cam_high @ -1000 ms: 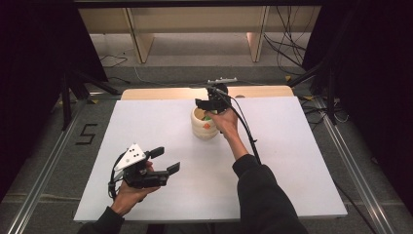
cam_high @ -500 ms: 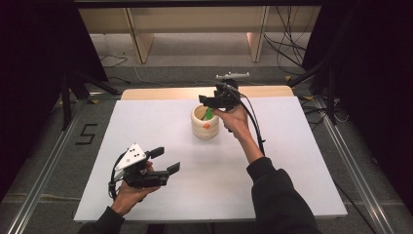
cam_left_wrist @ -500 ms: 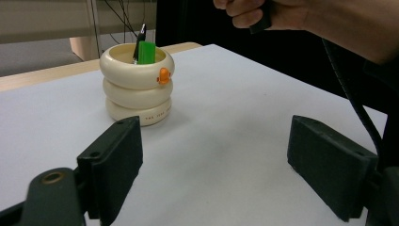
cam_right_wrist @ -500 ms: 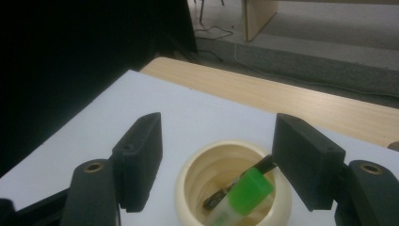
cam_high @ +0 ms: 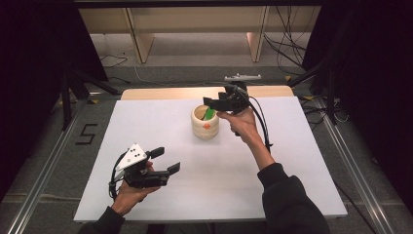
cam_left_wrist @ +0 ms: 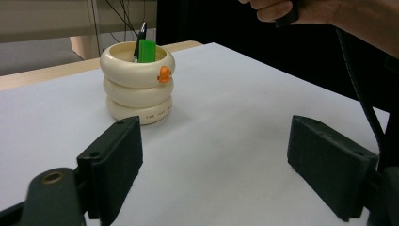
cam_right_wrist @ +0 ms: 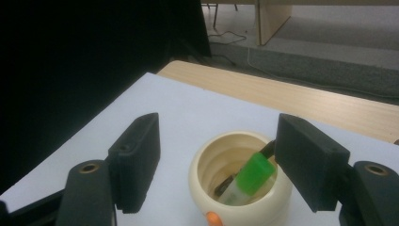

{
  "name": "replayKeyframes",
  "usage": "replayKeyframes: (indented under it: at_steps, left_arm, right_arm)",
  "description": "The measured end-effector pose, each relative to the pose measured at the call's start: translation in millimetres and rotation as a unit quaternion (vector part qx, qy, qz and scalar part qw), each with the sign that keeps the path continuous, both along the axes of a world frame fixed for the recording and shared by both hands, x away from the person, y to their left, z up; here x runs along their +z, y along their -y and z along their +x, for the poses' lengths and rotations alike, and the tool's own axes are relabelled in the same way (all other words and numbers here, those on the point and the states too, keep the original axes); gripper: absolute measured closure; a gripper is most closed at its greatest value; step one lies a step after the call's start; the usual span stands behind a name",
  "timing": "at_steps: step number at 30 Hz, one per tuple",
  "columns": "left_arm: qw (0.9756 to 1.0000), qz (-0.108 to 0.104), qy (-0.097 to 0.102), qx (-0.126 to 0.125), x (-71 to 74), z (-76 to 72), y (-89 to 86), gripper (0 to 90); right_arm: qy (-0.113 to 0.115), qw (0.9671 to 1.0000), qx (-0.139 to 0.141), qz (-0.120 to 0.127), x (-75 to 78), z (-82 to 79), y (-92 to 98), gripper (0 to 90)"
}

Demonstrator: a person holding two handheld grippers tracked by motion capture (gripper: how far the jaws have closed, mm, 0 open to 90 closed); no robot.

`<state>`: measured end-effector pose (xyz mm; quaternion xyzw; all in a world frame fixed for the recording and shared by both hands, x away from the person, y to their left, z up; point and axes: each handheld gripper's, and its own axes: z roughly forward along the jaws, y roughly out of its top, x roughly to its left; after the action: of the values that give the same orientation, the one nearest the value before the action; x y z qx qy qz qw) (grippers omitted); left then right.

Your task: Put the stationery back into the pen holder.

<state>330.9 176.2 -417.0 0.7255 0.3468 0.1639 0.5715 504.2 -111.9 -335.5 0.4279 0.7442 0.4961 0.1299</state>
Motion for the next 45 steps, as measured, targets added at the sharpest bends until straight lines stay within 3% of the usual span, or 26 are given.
replayKeyframes:
  at_steps: [13, 27, 45]
  left_arm:
    - [1.0, -0.001, 0.0, 0.0, 0.1, 0.0, -0.6, 18.0]
    - [1.0, 0.003, 0.0, 0.0, -0.2, 0.2, -0.4, 18.0]
    - [1.0, 0.004, 0.0, 0.002, -0.7, 0.4, -0.3, 18.0]
  right_arm:
    - [0.006, 0.9999, 0.011, -0.002, -1.2, -9.9, 1.7, 30.9]
    - [0.023, 0.9996, 0.017, 0.004, -3.0, -24.3, 15.9, 27.9]
    - [0.045, 0.9986, 0.022, 0.016, -2.4, -47.6, 28.5, 15.9]
